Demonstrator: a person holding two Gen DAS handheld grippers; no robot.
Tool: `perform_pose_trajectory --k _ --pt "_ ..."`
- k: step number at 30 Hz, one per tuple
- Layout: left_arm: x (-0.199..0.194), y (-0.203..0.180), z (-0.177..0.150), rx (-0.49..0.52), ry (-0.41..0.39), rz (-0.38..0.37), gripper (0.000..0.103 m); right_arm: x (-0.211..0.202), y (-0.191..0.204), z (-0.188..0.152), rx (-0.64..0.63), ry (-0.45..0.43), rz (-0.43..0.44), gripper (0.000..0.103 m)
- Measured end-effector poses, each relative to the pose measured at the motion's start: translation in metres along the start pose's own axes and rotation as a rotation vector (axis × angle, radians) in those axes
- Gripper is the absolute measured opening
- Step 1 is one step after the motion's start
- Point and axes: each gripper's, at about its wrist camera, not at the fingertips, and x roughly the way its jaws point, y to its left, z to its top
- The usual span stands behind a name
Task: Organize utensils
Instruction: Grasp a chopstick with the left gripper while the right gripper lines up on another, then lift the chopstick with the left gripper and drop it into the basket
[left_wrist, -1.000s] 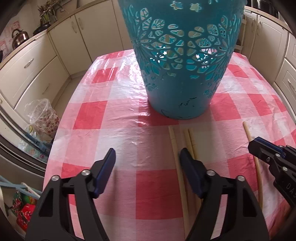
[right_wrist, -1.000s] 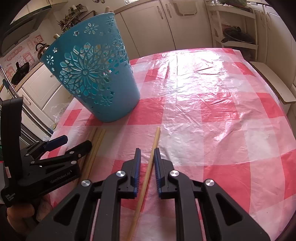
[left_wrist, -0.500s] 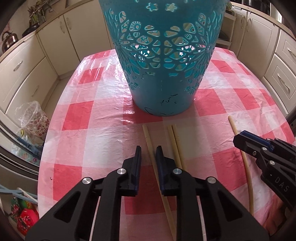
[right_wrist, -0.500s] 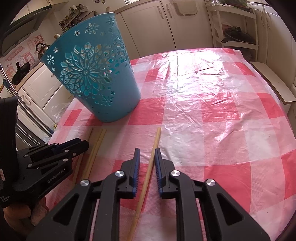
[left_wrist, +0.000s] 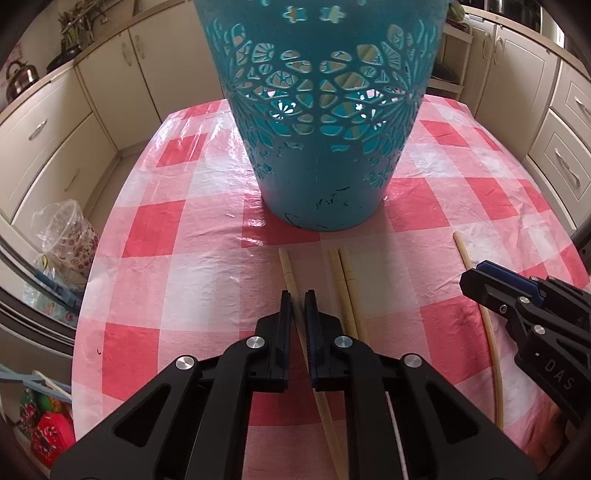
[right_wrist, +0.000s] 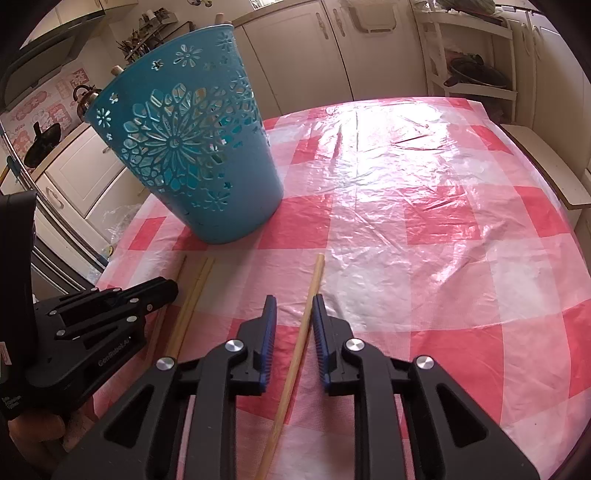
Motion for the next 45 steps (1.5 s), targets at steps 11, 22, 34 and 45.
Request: perform_pose_trajectory --k 11,22,34,45 --pt "0.001 -0.004 0.002 0.02 -0.003 0.007 0.006 0.001 0.002 0.001 0.001 -0.002 0.01 0.024" --pt "-0.025 0.003 -0.004 0.008 -0.049 0.015 0.005 0.0 0.003 0.0 -0.007 -0.004 0.019 0.028" --pt "-0.107 0.05 0.017 -0.144 -0.227 -0.097 0.005 0.0 0.006 -0.001 -0.023 -0.005 0.023 0.033" --pt "-0.183 0.076 0.085 -0.217 -0.455 -0.179 0.005 0.001 0.007 -0.002 -0.023 -0.005 0.032 0.036"
